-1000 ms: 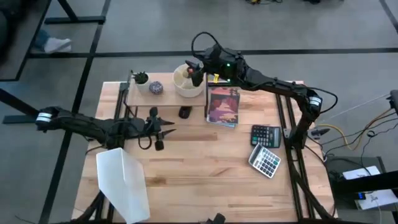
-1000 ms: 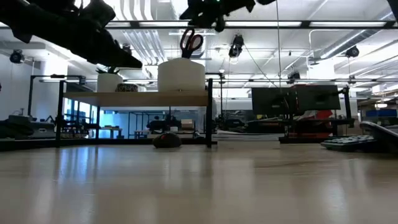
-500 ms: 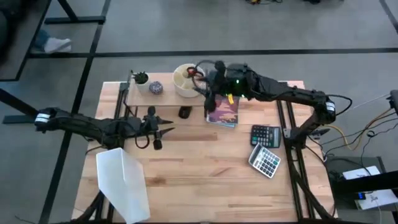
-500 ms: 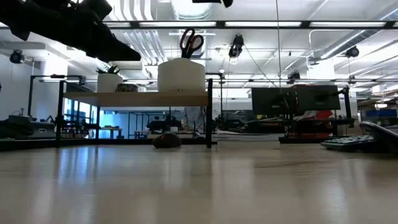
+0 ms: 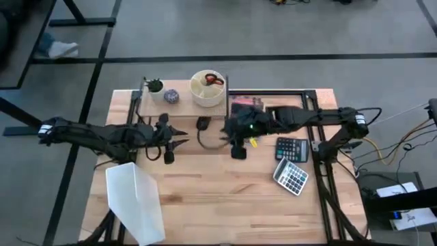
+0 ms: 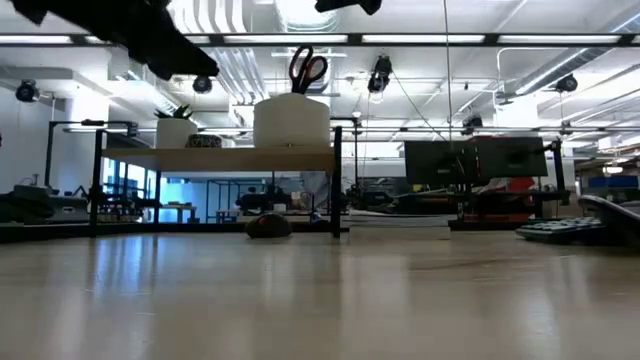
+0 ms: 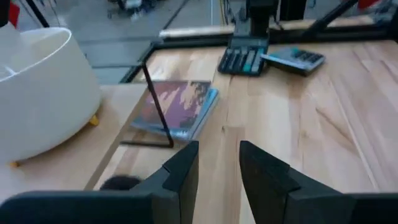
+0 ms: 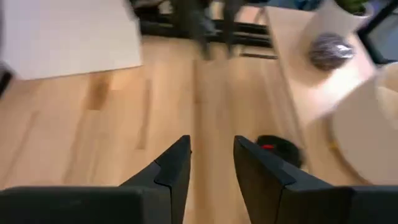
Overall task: Stock shelves
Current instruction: Move the white file holder to the top right of the table
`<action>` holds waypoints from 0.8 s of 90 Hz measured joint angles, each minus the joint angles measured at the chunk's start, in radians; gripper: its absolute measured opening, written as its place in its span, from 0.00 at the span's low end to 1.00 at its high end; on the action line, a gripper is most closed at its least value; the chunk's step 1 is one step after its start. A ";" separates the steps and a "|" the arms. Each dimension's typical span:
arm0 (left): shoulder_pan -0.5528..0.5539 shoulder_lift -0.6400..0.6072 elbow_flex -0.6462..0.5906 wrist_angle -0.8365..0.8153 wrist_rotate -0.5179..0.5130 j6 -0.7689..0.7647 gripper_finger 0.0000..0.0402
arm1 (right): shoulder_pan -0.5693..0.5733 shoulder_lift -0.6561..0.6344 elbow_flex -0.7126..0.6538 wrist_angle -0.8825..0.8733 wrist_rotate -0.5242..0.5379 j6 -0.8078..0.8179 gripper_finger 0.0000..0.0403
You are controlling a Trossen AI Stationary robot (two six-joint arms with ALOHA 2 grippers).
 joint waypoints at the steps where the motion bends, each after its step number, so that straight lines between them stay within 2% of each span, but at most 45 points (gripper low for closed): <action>1: -0.001 0.000 0.012 -0.019 0.000 -0.005 0.25 | 0.005 0.002 -0.002 0.003 0.000 0.003 0.24; 22: -0.062 0.051 0.330 -0.505 0.014 -0.196 0.28 | 0.108 0.021 -0.056 -0.099 0.099 0.106 0.19; 50: -0.098 0.182 0.797 -1.076 0.263 -0.496 0.45 | 0.233 0.098 -0.127 -0.116 0.106 0.223 0.18; 61: -0.098 0.211 0.928 -1.213 0.371 -0.627 0.50 | 0.282 0.142 -0.157 -0.109 0.110 0.289 0.21; 72: -0.111 0.221 1.013 -1.270 0.385 -0.745 0.51 | 0.326 0.174 -0.204 -0.068 0.189 0.387 0.23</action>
